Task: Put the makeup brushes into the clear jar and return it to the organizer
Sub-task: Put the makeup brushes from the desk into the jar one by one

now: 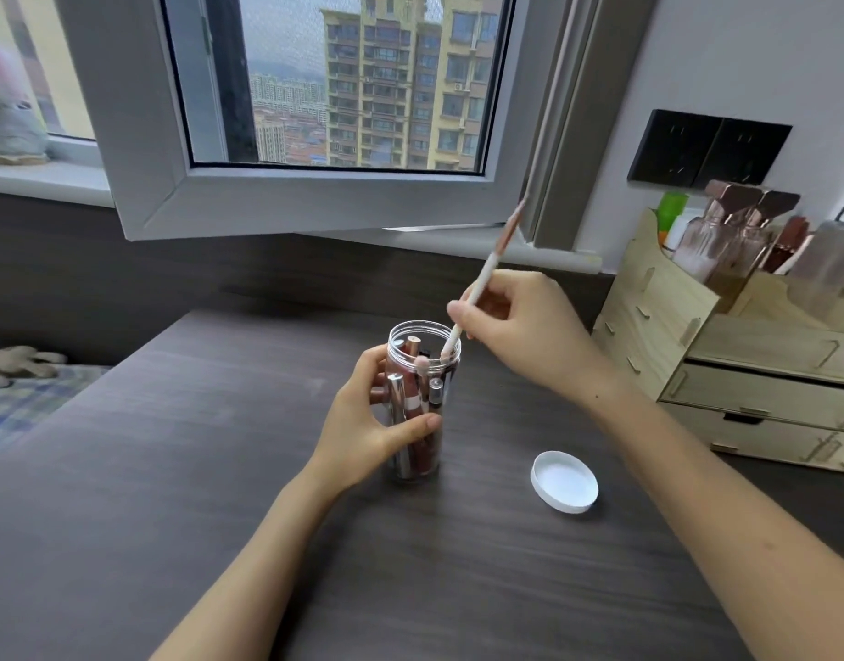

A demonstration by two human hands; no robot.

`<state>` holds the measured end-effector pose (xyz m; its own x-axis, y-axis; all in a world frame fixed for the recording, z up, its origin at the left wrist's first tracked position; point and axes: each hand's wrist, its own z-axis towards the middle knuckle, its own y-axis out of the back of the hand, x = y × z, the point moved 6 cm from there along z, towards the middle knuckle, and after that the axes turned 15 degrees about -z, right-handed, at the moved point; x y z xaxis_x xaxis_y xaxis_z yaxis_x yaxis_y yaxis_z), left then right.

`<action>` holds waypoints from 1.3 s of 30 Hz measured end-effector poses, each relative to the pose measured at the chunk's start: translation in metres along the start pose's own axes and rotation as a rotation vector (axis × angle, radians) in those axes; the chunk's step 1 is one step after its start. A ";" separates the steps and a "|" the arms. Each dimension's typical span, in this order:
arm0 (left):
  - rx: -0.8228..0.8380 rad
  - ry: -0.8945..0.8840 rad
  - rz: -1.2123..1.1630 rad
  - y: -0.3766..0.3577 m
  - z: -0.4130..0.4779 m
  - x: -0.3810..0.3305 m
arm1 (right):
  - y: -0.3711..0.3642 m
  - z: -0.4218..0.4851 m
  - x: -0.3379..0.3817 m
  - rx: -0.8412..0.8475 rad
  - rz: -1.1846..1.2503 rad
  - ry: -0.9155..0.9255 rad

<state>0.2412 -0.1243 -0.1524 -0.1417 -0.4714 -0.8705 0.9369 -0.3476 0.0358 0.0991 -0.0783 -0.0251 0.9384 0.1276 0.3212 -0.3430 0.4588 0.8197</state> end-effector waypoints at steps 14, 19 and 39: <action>0.010 -0.008 0.007 0.000 0.001 0.000 | -0.015 0.026 0.014 0.241 -0.018 0.096; 0.011 -0.015 -0.001 -0.001 0.001 0.000 | -0.036 0.028 0.000 0.427 0.253 0.065; -0.005 0.015 -0.003 -0.001 0.004 0.001 | -0.155 0.053 -0.121 0.415 -0.199 -0.579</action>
<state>0.2395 -0.1272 -0.1511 -0.1393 -0.4581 -0.8779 0.9381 -0.3450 0.0312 0.0364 -0.2118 -0.1662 0.8511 -0.4604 0.2524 -0.2642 0.0401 0.9636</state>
